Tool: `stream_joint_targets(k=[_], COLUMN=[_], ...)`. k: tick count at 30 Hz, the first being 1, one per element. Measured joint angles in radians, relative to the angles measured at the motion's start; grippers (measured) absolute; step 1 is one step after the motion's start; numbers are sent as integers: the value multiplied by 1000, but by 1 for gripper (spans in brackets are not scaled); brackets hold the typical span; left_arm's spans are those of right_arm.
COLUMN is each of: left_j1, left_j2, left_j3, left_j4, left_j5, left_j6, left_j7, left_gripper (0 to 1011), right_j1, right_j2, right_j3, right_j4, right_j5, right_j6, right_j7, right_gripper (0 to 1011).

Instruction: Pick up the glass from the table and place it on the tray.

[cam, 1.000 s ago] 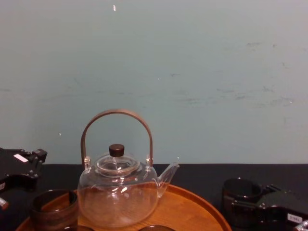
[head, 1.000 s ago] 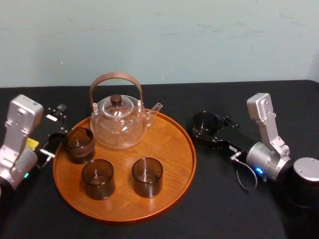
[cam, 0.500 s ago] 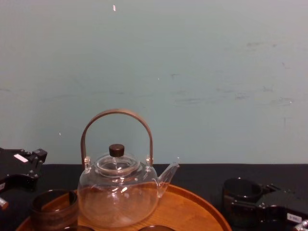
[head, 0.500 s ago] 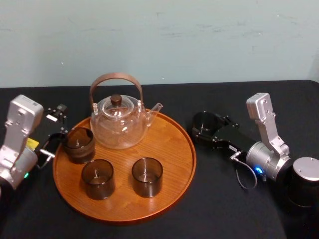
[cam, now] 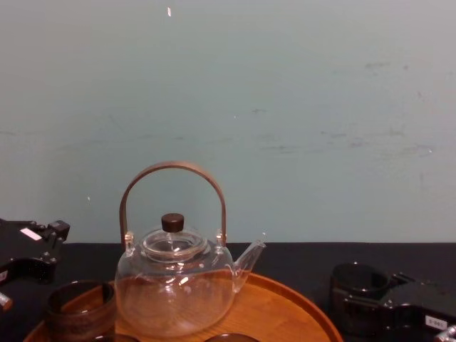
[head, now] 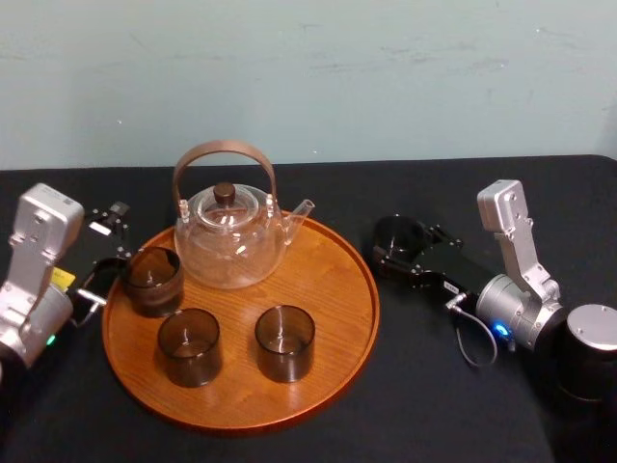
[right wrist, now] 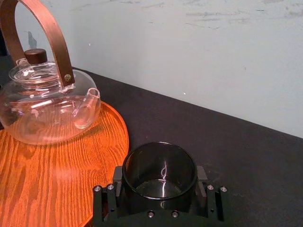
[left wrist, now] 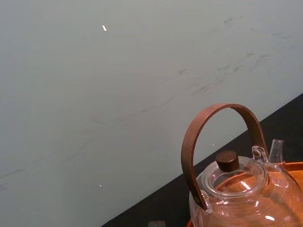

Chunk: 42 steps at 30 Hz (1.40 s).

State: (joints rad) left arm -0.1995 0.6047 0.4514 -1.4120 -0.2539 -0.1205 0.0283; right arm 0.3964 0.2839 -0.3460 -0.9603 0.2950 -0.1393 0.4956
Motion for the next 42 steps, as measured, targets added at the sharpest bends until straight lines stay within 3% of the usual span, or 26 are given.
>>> stream_joint_targets(k=[14, 19, 31, 42], left_j1=[0, 0, 0, 0], left_j2=[0, 0, 0, 0], left_j3=[0, 0, 0, 0], left_j4=[0, 0, 0, 0], left_j5=[0, 0, 0, 0], left_j6=[0, 0, 0, 0], left_j7=[0, 0, 0, 0], left_gripper=[0, 0, 0, 0], right_j1=[-8, -29, -115, -138], right_j2=[2, 14, 64, 84], right_j3=[7, 10, -15, -71], right_j4=[-9, -56, -251, -313], right_j5=[13, 15, 42, 67], right_j6=[-8, -11, 6, 22], right_j7=[16, 18, 63, 111], right_gripper=[902, 902, 902, 902])
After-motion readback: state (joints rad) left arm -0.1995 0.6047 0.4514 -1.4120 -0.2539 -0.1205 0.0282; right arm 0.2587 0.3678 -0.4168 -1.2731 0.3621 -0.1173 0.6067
